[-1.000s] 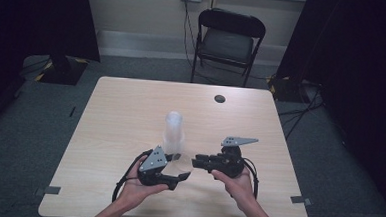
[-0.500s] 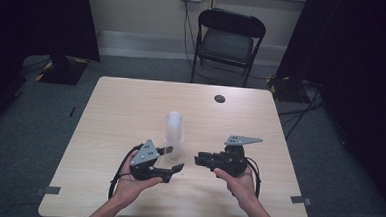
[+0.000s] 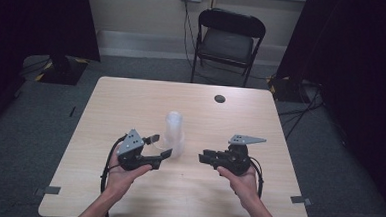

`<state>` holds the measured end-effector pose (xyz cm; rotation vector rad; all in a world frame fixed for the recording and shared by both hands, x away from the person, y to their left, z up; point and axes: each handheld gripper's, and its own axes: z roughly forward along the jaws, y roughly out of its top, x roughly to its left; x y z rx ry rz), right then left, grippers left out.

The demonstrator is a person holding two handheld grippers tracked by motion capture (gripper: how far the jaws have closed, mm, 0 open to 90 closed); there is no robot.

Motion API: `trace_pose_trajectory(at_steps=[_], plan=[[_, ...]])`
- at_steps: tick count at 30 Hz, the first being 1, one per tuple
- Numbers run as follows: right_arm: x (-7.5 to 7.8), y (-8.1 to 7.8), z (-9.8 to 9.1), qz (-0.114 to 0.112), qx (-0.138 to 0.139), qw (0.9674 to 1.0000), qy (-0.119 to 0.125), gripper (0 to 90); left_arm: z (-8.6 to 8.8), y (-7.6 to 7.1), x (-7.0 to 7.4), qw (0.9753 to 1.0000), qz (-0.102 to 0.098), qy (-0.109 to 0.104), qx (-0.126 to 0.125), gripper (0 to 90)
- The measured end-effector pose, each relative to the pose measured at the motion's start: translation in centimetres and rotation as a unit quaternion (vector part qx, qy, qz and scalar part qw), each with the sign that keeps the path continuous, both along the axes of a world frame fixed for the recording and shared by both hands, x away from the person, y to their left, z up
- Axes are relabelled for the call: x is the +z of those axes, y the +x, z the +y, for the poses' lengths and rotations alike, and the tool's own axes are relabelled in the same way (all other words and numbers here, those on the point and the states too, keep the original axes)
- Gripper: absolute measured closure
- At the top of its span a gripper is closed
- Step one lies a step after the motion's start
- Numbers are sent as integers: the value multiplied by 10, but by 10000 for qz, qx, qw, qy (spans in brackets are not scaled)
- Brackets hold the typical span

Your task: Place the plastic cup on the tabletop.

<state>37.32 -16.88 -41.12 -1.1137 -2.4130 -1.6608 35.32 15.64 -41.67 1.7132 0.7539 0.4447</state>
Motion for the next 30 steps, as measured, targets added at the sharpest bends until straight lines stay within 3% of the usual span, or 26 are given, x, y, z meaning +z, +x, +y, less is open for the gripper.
trace_pose_trajectory(at_steps=[8, 17, 22, 30], plan=[[0, 0, -4, -135, -151, 9997, -122, 627, 14, 6, 10, 9993, -238, -2, 271, 311], [0, -5, -10, -347, -406, 9981, -318, 487, 25, 18, 16, 9983, -227, 62, 542, 311], [-1, -12, -20, -523, -522, 9966, -361, 439, 31, 31, 14, 9960, -298, 43, 844, 311], [-7, -24, -40, -438, -668, 9956, -499, 429, 39, 51, 7, 9929, -216, 91, 1166, 304]])
